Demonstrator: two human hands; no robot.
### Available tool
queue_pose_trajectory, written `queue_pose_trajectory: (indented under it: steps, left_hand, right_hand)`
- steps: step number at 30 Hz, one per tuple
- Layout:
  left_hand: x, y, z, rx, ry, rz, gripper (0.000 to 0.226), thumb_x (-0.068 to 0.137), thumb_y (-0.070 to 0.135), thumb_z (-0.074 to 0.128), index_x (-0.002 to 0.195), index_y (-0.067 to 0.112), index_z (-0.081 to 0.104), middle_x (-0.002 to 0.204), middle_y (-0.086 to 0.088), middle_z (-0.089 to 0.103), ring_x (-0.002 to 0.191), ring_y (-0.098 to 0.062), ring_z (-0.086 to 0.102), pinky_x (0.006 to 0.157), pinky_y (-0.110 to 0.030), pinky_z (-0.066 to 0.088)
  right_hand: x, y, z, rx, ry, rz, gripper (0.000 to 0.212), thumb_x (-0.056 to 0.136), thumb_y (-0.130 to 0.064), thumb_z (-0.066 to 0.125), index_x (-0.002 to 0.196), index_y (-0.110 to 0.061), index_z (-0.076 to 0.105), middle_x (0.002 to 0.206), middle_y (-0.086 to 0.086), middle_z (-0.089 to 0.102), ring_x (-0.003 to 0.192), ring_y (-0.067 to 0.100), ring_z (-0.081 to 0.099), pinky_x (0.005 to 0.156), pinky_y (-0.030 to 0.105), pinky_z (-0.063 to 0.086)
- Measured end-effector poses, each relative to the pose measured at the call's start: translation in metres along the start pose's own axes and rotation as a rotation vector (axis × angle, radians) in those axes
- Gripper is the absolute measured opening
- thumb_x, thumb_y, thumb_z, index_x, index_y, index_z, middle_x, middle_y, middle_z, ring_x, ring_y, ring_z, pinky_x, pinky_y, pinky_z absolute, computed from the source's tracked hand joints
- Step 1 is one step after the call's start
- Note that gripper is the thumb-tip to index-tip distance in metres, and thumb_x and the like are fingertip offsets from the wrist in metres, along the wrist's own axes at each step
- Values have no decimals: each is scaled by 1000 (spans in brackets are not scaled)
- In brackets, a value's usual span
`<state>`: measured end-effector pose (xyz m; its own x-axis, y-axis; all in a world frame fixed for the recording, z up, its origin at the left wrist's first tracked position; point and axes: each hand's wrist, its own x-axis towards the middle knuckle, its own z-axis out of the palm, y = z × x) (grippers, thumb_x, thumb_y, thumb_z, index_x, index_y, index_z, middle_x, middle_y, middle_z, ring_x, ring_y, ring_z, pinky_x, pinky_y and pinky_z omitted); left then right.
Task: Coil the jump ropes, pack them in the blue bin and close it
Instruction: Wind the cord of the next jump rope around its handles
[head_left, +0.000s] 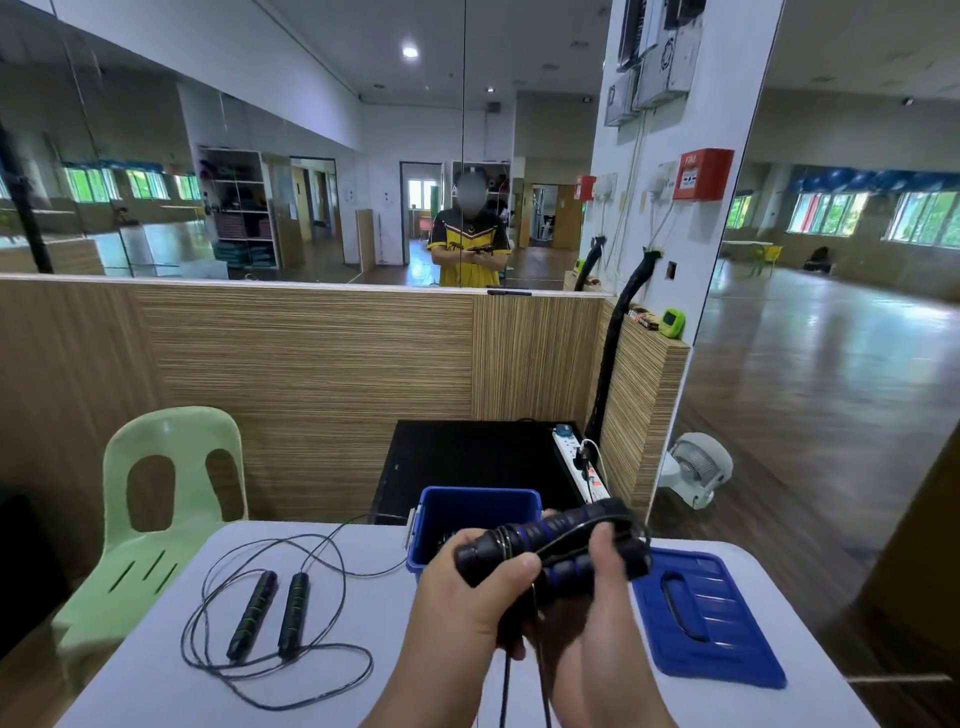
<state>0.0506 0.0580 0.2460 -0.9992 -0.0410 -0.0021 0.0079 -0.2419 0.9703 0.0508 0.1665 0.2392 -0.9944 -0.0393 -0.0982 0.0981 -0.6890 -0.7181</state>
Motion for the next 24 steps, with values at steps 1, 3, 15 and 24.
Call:
queue_pose_trajectory:
  steps: [1,3,15,24]
  left_hand:
    - [4,0,-3,7,28,26,44,61,27,83,98,8,69,81,-20,73,60,-31,66,49,-34,51]
    - [9,1,-9,42,54,66,35,61,31,85,92,18,72,86,-20,75,70,-29,70,60,-39,55]
    - [20,-1,-17,-18,204,-44,32,94,38,68,93,6,71,61,-4,64,52,-18,53,50,-28,41]
    - [14,0,-15,47,299,-131,44,98,54,56,96,12,69,63,-3,64,43,-12,50,40,-24,37]
  right_hand:
    - [-1,7,-2,-94,3,49,67,67,-58,67,116,-11,71,105,25,74,81,39,72,70,44,55]
    - [-10,15,0,-322,-30,113,56,70,-56,71,117,-25,72,108,24,75,90,44,73,86,54,57]
    - [-27,43,-9,-923,-34,43,59,106,-33,46,49,-20,49,52,-2,43,51,12,46,52,17,32]
    - [-24,64,-25,-980,12,10,48,106,-20,46,59,-26,43,66,-9,48,57,-5,48,59,8,36]
